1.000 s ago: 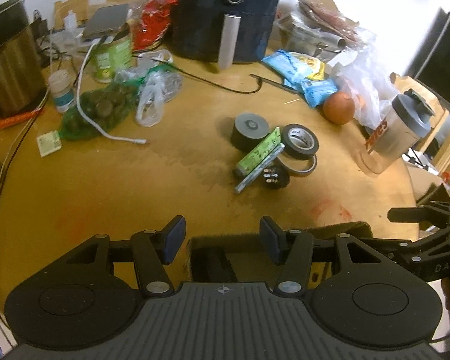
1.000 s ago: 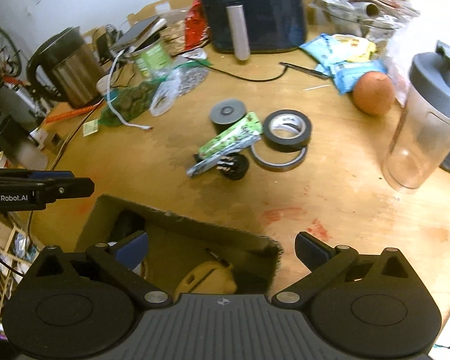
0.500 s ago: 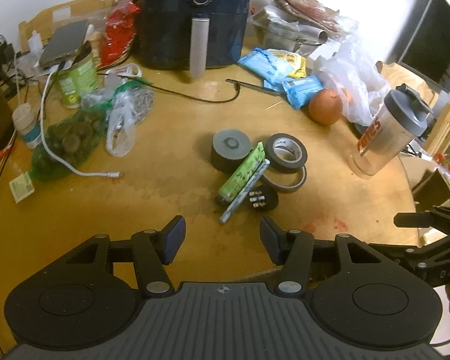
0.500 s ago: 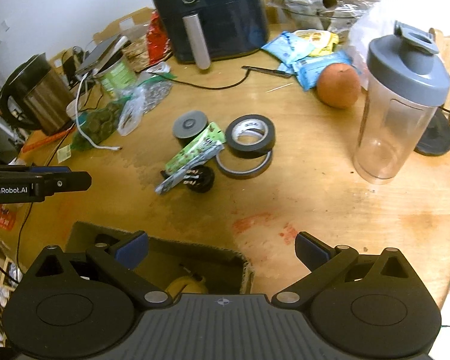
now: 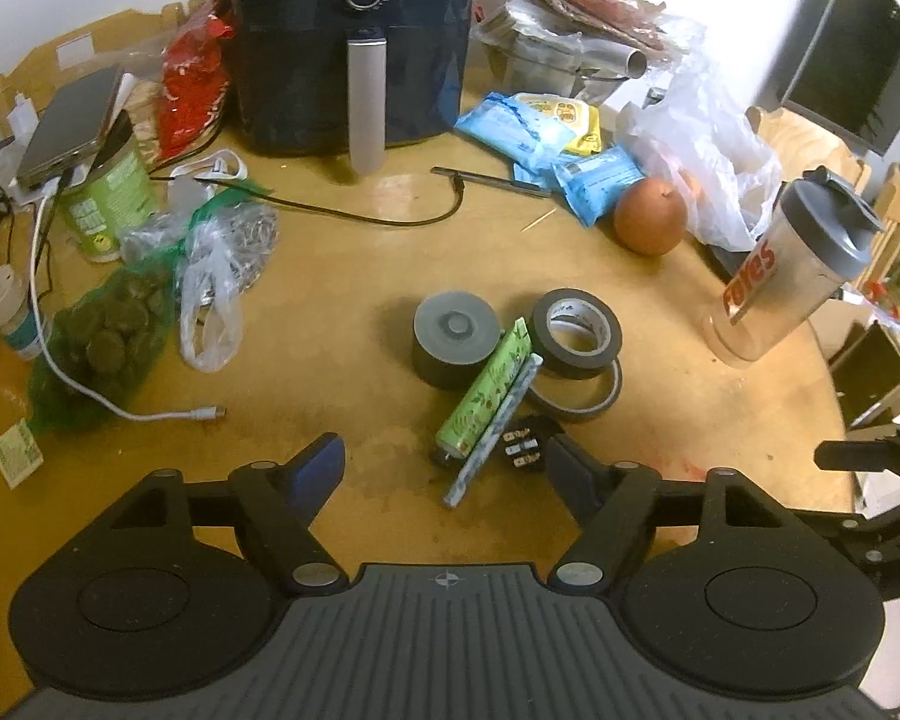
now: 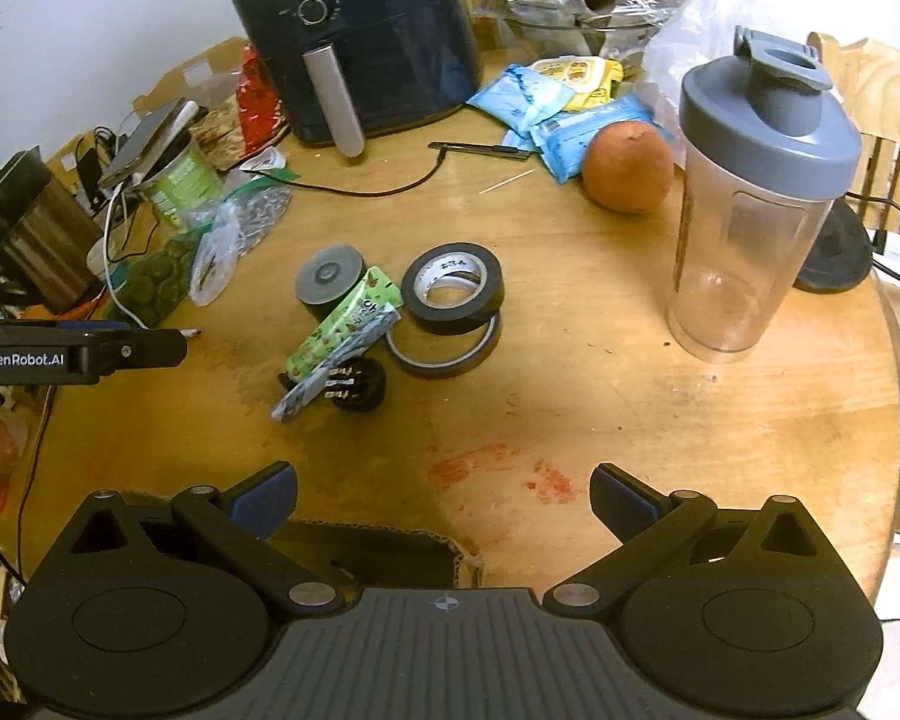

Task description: Organize objects

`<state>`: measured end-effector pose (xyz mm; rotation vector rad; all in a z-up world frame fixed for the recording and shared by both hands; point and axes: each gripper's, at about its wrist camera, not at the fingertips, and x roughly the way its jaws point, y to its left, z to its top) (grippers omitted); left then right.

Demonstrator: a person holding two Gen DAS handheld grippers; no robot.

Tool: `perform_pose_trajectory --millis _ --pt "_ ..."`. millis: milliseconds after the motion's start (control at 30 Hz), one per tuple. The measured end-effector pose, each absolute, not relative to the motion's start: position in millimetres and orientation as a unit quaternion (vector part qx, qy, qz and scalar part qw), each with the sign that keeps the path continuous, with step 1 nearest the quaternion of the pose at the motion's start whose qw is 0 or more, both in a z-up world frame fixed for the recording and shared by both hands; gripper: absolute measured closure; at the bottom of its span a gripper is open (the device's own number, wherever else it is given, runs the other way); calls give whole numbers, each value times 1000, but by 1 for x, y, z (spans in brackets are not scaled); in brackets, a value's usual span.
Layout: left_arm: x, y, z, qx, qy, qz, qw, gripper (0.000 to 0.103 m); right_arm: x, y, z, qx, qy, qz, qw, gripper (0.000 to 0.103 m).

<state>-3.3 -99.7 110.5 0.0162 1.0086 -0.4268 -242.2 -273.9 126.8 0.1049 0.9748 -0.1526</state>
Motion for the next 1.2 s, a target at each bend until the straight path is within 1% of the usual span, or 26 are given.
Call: perform_pose_trajectory --millis 1200 --pt "71 -135 88 65 476 -235 845 29 -254 -295 130 84 471 -157 864 0"
